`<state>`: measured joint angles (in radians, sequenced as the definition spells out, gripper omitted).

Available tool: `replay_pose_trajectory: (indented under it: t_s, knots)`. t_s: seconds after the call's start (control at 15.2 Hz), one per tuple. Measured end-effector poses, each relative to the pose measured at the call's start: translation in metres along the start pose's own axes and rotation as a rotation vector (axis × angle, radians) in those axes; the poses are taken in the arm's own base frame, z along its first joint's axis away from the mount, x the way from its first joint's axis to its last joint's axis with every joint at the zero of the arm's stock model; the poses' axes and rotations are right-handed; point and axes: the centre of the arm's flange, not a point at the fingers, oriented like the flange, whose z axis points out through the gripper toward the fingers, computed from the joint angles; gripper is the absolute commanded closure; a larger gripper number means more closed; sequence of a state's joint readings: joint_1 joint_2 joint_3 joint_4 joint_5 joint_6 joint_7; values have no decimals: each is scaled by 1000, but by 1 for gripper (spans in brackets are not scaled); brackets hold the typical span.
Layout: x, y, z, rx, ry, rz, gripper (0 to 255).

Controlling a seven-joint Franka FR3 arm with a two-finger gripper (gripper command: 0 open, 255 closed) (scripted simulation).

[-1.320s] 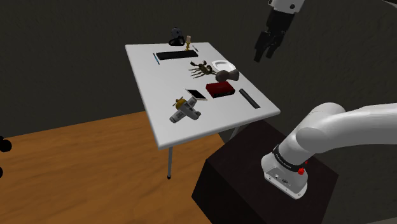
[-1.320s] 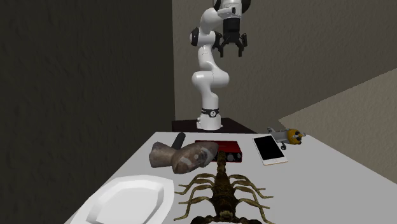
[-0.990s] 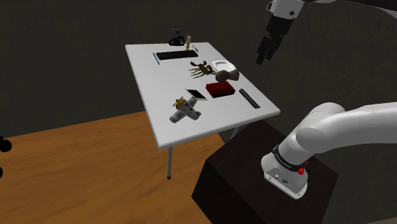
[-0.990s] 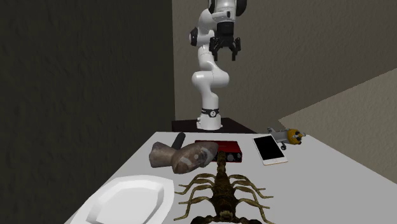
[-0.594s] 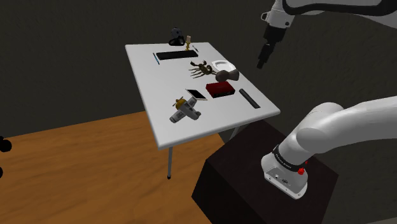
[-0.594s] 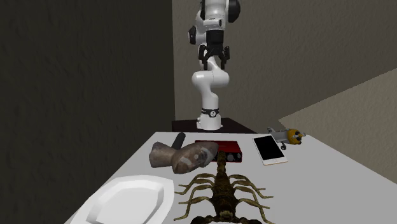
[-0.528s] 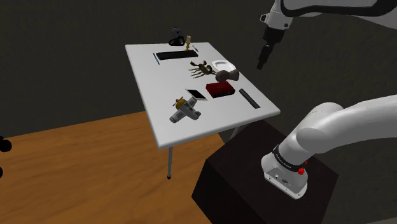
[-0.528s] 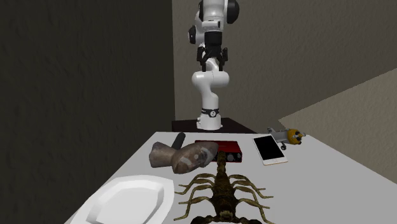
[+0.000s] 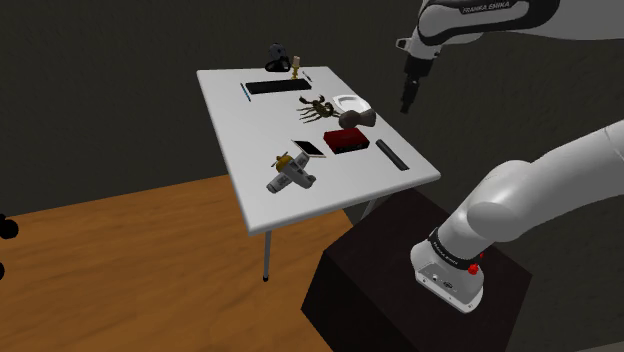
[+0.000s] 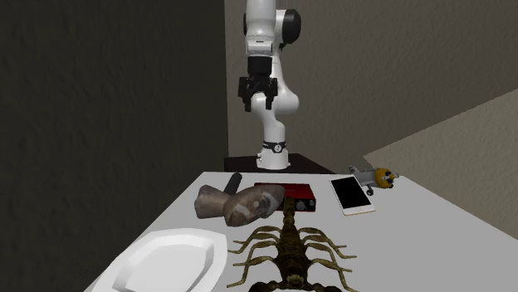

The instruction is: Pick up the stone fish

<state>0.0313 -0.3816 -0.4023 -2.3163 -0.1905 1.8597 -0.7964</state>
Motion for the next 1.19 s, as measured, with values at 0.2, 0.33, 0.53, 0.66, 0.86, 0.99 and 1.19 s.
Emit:
replay_pose_trajectory:
  t_s: [0.2, 0.33, 0.53, 0.66, 0.86, 0.99, 1.19]
  knots:
    - [12, 31, 21, -7, -10, -90, 0]
    - [17, 51, 36, -12, -17, -150, 0]
    - [30, 85, 53, -19, -28, -240, 0]
    - [39, 103, 63, -25, -35, -301, 0]
    - [57, 133, 83, -34, -45, -390, 0]
    - [73, 148, 95, -39, -52, -452, 0]
    - [91, 177, 116, -46, -63, -542, 0]
